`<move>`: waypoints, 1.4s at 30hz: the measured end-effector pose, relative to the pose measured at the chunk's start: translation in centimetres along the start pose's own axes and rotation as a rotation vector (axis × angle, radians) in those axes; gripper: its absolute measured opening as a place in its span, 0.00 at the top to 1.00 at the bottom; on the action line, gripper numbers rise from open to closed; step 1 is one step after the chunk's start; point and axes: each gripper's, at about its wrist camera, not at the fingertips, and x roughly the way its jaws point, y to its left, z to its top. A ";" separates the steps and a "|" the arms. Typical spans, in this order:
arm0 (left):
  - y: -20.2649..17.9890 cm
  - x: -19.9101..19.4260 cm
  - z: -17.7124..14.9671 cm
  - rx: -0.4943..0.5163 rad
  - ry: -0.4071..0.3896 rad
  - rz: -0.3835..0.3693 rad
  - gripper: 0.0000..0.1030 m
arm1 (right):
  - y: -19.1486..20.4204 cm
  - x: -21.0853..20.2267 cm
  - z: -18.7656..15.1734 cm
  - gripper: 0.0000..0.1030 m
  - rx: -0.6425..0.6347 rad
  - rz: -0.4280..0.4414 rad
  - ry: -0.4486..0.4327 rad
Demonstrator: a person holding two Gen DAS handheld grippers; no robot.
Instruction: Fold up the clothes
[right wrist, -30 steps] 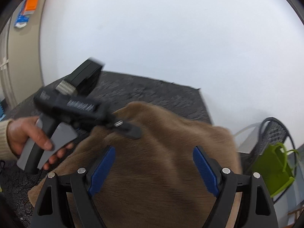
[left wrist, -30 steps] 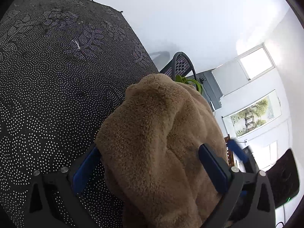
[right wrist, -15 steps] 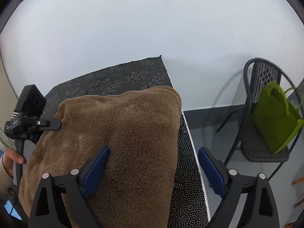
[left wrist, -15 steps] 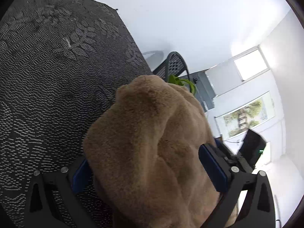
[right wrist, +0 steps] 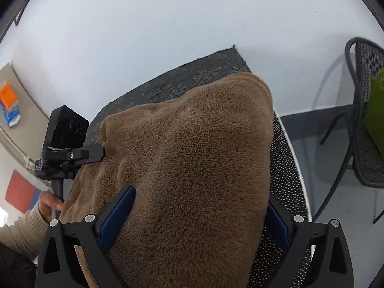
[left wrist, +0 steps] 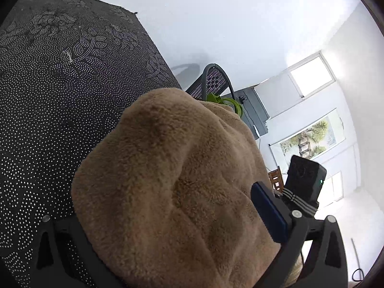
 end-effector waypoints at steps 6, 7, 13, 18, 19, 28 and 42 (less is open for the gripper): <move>-0.5 0.7 -0.1 0.042 0.001 -0.009 0.00 | -0.8 1.9 0.6 0.11 0.007 0.046 0.027; -0.6 0.9 -0.2 0.056 0.005 -0.014 0.00 | -0.6 1.9 0.6 0.13 -0.005 0.043 0.025; -1.0 1.9 0.0 0.043 0.011 -0.058 0.01 | 0.5 2.5 1.2 0.28 -0.038 0.013 -0.011; -2.1 2.4 0.1 0.059 0.014 -0.063 0.11 | 1.5 1.5 1.1 0.35 -0.040 0.001 -0.050; -2.4 2.4 0.2 0.067 0.009 -0.059 0.12 | 1.7 1.3 1.2 0.35 -0.043 -0.004 -0.055; -4.2 1.9 0.3 0.106 -0.019 -0.069 0.15 | 2.8 0.1 1.3 0.36 -0.064 -0.048 -0.074; -3.6 0.5 -0.5 0.111 -0.004 -0.026 0.15 | 1.8 0.5 1.4 0.36 -0.049 -0.065 -0.076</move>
